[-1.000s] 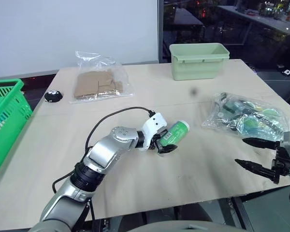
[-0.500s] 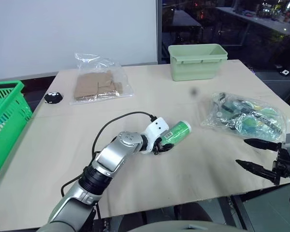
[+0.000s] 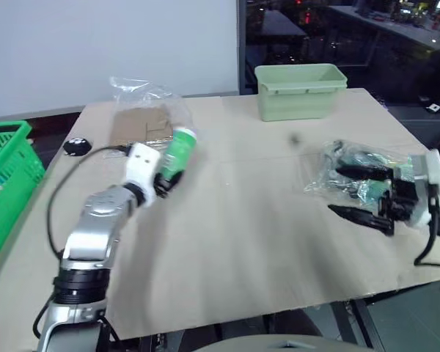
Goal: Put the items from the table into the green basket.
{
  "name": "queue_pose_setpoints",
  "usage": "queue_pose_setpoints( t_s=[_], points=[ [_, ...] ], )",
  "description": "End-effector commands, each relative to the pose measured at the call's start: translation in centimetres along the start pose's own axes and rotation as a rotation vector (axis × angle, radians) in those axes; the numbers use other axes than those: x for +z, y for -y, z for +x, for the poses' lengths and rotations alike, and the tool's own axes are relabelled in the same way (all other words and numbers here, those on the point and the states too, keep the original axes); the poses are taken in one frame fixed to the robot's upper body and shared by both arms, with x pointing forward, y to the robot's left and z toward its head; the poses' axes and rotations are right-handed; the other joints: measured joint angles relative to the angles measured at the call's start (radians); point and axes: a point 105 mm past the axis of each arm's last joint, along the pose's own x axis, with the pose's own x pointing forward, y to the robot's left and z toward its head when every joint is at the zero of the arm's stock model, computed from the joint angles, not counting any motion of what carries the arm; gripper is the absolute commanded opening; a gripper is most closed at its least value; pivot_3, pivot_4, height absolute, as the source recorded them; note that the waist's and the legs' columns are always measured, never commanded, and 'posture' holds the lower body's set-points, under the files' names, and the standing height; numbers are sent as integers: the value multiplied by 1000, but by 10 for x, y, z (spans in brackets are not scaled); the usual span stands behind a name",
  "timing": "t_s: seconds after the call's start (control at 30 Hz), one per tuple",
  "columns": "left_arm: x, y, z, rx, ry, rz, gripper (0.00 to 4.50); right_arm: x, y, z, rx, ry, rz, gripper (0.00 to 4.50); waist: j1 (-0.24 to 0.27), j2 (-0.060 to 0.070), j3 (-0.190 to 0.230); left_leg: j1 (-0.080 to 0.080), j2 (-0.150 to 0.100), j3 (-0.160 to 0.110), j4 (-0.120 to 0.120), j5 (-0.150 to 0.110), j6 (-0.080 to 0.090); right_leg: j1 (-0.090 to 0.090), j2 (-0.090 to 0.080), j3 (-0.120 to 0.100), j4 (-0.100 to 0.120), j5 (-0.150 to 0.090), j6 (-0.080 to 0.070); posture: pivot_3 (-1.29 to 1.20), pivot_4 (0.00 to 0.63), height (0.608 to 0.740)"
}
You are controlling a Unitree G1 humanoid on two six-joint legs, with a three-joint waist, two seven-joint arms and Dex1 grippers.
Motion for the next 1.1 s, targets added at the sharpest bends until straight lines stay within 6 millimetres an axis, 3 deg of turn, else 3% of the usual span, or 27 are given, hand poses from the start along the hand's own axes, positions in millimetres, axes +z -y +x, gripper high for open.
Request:
queue_pose_setpoints(
  t_s=[0.03,0.27,0.43,0.63,0.77,0.83,0.93,1.1],
  points=[
    [48,-64,-24,292,153,-12,2402,18,4,18,79,69,-20,4500,32,-2,2,-1,0,-1,0,0,0,-1,0,-1,0,0,0,50,0,740],
    [41,-134,-61,628,57,14,2402,38,16,54,163,148,-57,4500,124,-2,2,-5,-1,-5,-1,0,0,-1,-3,-7,-4,3,-4,106,0,740],
    [42,-168,-86,745,33,69,2402,55,20,67,186,196,-49,4500,163,-2,2,-7,-1,-9,-1,0,0,-1,-4,-13,-5,3,-5,122,0,740],
    [36,-191,-100,794,1,102,2402,63,22,70,172,203,-48,4500,188,-2,2,-8,-1,-12,-1,0,-1,0,-5,-17,-5,3,-6,124,0,740],
    [24,-194,-96,768,-17,93,2402,61,28,73,123,180,-56,4500,185,-2,2,-8,-1,-11,-1,0,-1,0,-6,-17,-5,3,-6,118,0,740],
    [22,-192,-93,750,-13,93,3368,59,27,74,123,168,-64,4500,184,-3,1,-7,-1,-11,-1,0,-1,0,-6,-17,-5,3,-6,116,0,740],
    [21,-195,-95,774,-11,102,4474,56,26,73,117,160,-57,4500,184,-3,1,-8,-1,-11,-1,0,-1,0,-6,-17,-5,3,-6,115,0,740],
    [29,-197,-97,798,34,116,4474,55,28,70,99,153,-52,4500,182,-3,1,-7,-1,-11,-2,0,-1,-1,-6,-17,-4,3,-6,111,0,740]
  ],
)
